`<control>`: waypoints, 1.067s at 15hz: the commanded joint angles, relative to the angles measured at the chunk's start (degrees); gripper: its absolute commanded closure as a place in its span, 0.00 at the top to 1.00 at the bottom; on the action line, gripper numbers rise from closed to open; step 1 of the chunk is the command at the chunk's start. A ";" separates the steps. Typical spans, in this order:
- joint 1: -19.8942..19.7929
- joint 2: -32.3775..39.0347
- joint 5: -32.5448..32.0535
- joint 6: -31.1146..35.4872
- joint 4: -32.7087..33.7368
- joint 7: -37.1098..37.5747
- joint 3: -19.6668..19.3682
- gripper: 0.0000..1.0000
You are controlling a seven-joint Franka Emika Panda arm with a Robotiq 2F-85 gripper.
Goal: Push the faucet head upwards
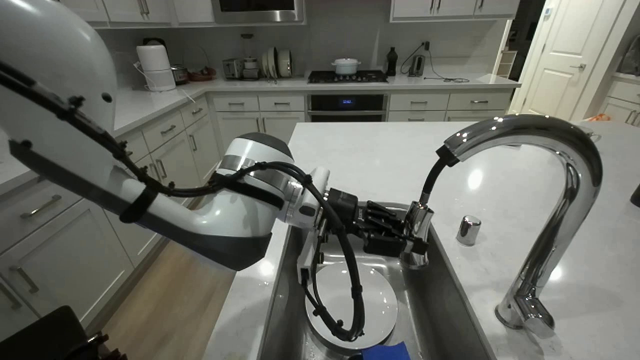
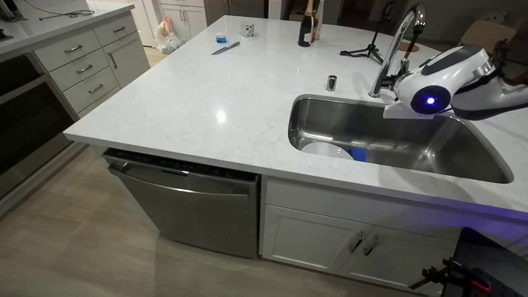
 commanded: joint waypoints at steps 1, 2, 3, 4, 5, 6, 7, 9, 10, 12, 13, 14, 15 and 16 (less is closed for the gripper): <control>0.35 -3.32 4.43 3.95 -0.47 -4.43 -0.80 0.20; 0.36 -3.93 5.75 4.72 -0.50 -5.64 -0.95 0.20; 0.47 -4.47 7.09 5.14 -0.54 -7.07 -1.13 0.20; 0.61 -4.99 8.52 5.38 -0.58 -8.76 -1.30 0.20; 0.74 -5.50 9.99 5.50 -0.67 -10.59 -1.44 0.20; 0.81 -5.91 11.36 5.70 -0.62 -12.25 -1.59 0.20; 0.91 -6.35 13.01 5.89 -0.68 -14.35 -1.71 0.20; 1.03 -7.01 16.78 6.49 -0.58 -18.68 -2.02 0.20; 1.11 -7.31 18.69 6.66 -0.59 -20.73 -2.18 0.20; 1.40 -7.85 22.81 6.29 -0.45 -25.00 -2.35 0.20; 1.59 -8.10 24.95 6.04 -0.39 -27.20 -2.39 0.20; 1.81 -8.32 26.97 5.69 -0.27 -29.25 -2.43 0.20; 2.11 -8.51 28.98 5.45 -0.14 -31.27 -2.50 0.20; 2.40 -8.67 30.71 5.36 0.05 -33.04 -2.56 0.20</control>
